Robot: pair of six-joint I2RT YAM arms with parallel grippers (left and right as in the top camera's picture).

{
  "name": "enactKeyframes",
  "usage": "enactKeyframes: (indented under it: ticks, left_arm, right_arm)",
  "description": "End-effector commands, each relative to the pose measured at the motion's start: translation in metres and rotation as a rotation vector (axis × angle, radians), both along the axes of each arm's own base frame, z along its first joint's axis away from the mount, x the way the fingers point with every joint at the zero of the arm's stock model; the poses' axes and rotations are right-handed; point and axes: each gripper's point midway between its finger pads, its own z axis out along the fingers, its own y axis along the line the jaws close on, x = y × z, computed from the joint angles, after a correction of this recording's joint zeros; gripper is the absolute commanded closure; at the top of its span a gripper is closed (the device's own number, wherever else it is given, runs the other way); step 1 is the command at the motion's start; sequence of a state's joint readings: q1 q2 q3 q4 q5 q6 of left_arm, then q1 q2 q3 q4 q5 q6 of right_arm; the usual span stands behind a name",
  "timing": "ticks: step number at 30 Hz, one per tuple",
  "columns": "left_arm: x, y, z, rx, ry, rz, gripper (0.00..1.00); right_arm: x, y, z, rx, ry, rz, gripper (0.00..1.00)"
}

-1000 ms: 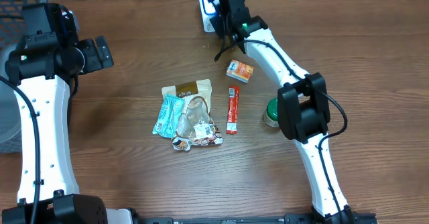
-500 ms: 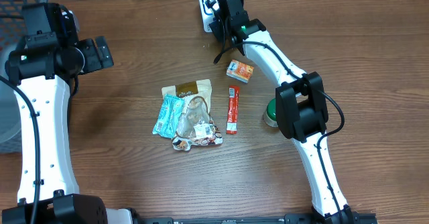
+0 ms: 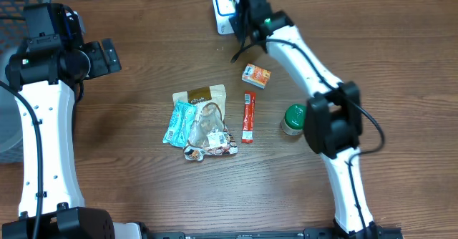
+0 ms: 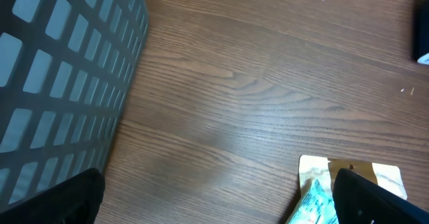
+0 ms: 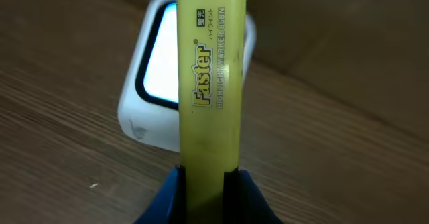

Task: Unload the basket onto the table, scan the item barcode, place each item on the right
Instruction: 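Hold the highlighter barcode in front of the white scanner, then carry the highlighter to the right side of the table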

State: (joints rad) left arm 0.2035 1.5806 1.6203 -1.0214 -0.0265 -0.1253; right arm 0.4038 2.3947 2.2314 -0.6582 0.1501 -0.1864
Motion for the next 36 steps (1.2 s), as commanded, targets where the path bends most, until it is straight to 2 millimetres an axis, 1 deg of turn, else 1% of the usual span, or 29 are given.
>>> enactKeyframes:
  ticks: [1,4,6,7,9,11,12,13,15,16,18,20,22,23,26,28,30,31,32,33,34,36]
  left_arm:
    - [0.003,-0.001,0.001,-0.013,-0.008,0.005,0.0]
    - [0.003,-0.001,0.001,-0.013,-0.008,0.005,0.01]
    - [0.003,-0.001,0.001,-0.013,-0.008,0.005,0.0]
    - [0.003,-0.001,0.001,-0.013,-0.008,0.005,0.0]
    - [0.003,-0.001,0.001,-0.013,-0.008,0.005,0.0]
    - [0.003,-0.001,0.001,-0.013,-0.008,0.005,0.0]
    - [0.003,-0.001,0.001,-0.013,-0.008,0.005,0.0]
    - [0.003,-0.001,0.001,-0.013,-0.008,0.005,0.0]
    - [0.003,-0.001,0.001,-0.013,-0.008,0.005,0.0]
    - [0.003,-0.001,0.001,-0.013,-0.008,0.005,0.0]
    - [0.003,-0.001,0.001,-0.013,-0.008,0.005,0.0]
    - [0.003,-0.001,0.001,-0.013,-0.008,0.005,0.0]
    - [0.003,-0.001,0.001,-0.013,-0.008,0.005,0.0]
    - [0.003,-0.001,0.001,-0.013,-0.008,0.005,0.0]
    - [0.003,-0.001,0.001,-0.013,-0.008,0.005,0.0]
    - [0.003,-0.001,0.001,-0.013,-0.008,0.005,0.0]
    - [0.003,-0.001,0.001,-0.013,-0.008,0.005,0.0]
    - [0.003,-0.001,0.001,-0.013,-0.008,0.005,0.0]
    - [0.003,-0.001,0.001,-0.013,-0.008,0.005,0.0]
    - [0.003,-0.001,0.001,-0.013,-0.008,0.005,0.0]
    - [0.003,-0.001,0.001,-0.013,-0.008,0.005,0.0]
    - [0.003,-0.001,0.001,-0.013,-0.008,0.005,0.0]
  right_arm:
    - [-0.024,-0.036,0.161,0.109,-0.22,-0.074,0.96]
    - [-0.056,-0.073,0.221,0.161,-0.261,-0.15,0.96]
    - [-0.081,-0.1,0.254,0.209,-0.28,-0.211,0.96]
    - [-0.096,-0.117,0.271,0.236,-0.287,-0.252,0.96]
    - [-0.124,-0.147,0.296,0.275,-0.3,-0.321,0.96]
    - [-0.153,-0.179,0.314,0.307,-0.308,-0.399,0.96]
    - [-0.165,-0.194,0.32,0.317,-0.308,-0.438,0.96]
    - [-0.178,-0.209,0.324,0.324,-0.305,-0.477,0.96]
    - [-0.202,-0.24,0.324,0.329,-0.283,-0.569,0.96]
    - [-0.213,-0.257,0.319,0.329,-0.259,-0.626,0.96]
    - [-0.231,-0.284,0.303,0.328,-0.193,-0.735,0.96]
    - [-0.248,-0.308,0.279,0.32,-0.095,-0.845,0.96]
    - [-0.264,-0.324,0.252,0.314,0.022,-0.946,0.96]
    - [-0.272,-0.331,0.235,0.309,0.095,-0.999,0.96]
    - [-0.29,-0.342,0.188,0.284,0.287,-1.103,0.95]
    - [-0.297,-0.344,0.158,0.253,0.401,-1.129,0.96]
    - [-0.302,-0.343,0.122,0.227,0.507,-1.151,0.95]
    - [-0.305,-0.342,0.099,0.211,0.561,-1.158,0.95]
    - [-0.306,-0.342,0.085,0.201,0.591,-1.161,0.94]
    - [-0.308,-0.341,0.065,0.19,0.627,-1.163,0.92]
    - [-0.309,-0.341,0.05,0.183,0.648,-1.165,0.91]
    - [-0.312,-0.34,0.014,0.172,0.685,-1.167,0.89]
